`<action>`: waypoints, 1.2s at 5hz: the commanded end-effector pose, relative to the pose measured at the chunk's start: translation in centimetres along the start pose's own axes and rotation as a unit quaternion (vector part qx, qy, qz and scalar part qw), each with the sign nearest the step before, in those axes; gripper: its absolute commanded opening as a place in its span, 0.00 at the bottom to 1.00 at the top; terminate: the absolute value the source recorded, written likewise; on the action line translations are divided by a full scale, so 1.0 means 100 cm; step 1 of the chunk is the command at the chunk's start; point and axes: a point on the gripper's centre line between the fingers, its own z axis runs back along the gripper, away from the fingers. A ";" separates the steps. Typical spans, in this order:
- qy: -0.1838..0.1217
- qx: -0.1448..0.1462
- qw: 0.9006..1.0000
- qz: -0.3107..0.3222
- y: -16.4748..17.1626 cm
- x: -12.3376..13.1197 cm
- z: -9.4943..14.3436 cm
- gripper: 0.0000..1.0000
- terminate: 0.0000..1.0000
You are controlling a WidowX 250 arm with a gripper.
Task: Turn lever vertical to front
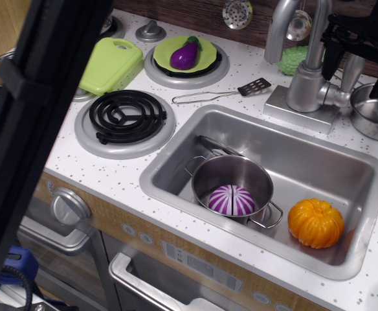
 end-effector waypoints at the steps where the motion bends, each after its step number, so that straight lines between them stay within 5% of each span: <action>1: 0.000 0.000 1.000 0.000 0.000 0.000 0.000 1.00 0.00; 4: -0.090 0.055 0.994 0.002 0.012 0.025 0.034 1.00 0.00; 6: -0.120 0.055 0.991 -0.001 0.008 0.045 0.043 1.00 0.00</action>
